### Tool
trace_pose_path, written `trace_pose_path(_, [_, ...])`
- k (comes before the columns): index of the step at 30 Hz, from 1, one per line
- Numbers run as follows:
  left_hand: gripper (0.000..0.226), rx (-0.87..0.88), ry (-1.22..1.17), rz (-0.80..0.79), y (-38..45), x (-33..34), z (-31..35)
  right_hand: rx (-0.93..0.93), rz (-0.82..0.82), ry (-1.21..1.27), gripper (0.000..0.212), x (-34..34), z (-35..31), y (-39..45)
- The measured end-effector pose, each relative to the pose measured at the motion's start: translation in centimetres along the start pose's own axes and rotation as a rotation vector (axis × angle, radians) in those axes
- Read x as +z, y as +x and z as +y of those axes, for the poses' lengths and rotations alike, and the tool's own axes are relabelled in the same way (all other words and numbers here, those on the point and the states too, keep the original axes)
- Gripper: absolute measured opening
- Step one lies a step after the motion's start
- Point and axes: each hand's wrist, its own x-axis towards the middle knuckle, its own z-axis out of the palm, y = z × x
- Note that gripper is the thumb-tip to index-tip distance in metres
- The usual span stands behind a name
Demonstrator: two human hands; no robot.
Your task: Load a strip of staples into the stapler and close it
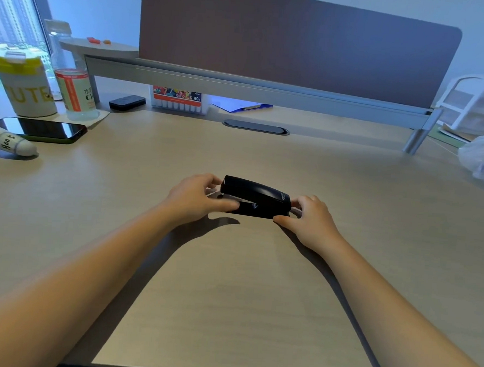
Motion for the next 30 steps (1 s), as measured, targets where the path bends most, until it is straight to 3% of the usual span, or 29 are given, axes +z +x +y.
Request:
trace_pose_path(2, [0.053, 0.056, 0.199, 0.022, -0.2, -0.2, -0.4, 0.008, -0.014, -0.029, 0.035, -0.2, 0.3, 0.1])
trace_pose_path(5, [0.046, 0.111, 0.293, 0.031, 0.1, -0.4, -0.7, 0.002, -0.021, -0.043, 0.034, -0.2, 0.6, 0.5])
trace_pose_path(19, [0.040, -0.019, 0.317, 0.164, 11.3, 0.3, -0.9, 0.021, 0.102, -0.078, 0.031, 2.3, 0.7, 12.1])
trace_pose_path(30, [0.039, -0.074, 0.301, 0.168, 19.0, 0.4, -0.8, 0.061, 0.101, -0.066, 0.031, 3.2, 1.3, 20.6])
